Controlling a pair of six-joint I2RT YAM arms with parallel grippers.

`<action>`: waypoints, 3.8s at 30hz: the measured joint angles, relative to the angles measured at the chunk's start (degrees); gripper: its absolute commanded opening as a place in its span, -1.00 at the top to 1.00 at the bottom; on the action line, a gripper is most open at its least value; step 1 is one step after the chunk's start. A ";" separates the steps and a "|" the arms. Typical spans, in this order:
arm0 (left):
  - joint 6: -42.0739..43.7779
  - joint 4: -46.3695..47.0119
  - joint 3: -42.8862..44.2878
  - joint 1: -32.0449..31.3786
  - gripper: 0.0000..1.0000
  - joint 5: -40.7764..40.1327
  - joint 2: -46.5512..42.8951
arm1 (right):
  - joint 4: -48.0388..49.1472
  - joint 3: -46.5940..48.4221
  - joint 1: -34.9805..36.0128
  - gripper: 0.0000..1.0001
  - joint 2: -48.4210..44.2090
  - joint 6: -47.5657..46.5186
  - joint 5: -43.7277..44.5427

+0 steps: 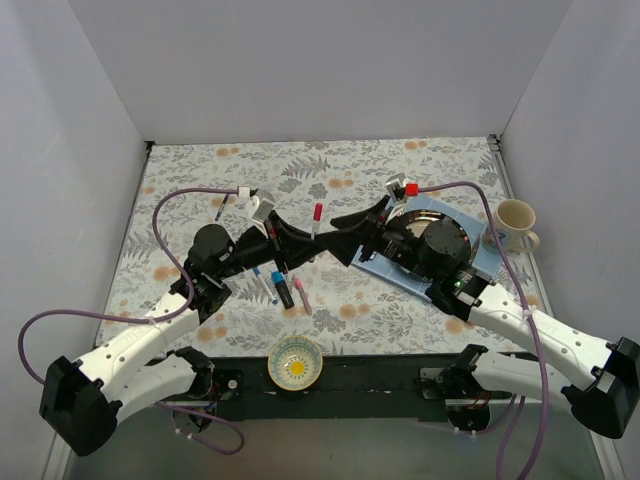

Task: Insert the pens into the pen caps

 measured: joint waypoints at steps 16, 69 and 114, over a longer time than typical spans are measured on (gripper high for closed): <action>7.63 -8.00 1.31 -0.02 1.00 5.20 -4.57 | -6.64 18.34 0.02 -0.36 7.82 -7.15 -4.20; 10.05 -10.86 4.50 -1.22 1.00 16.92 -0.66 | 8.35 6.36 -1.51 0.97 6.71 -6.54 -22.03; 6.08 -11.43 7.82 9.25 1.00 30.42 2.51 | 21.00 1.20 0.11 0.97 9.11 4.02 -9.64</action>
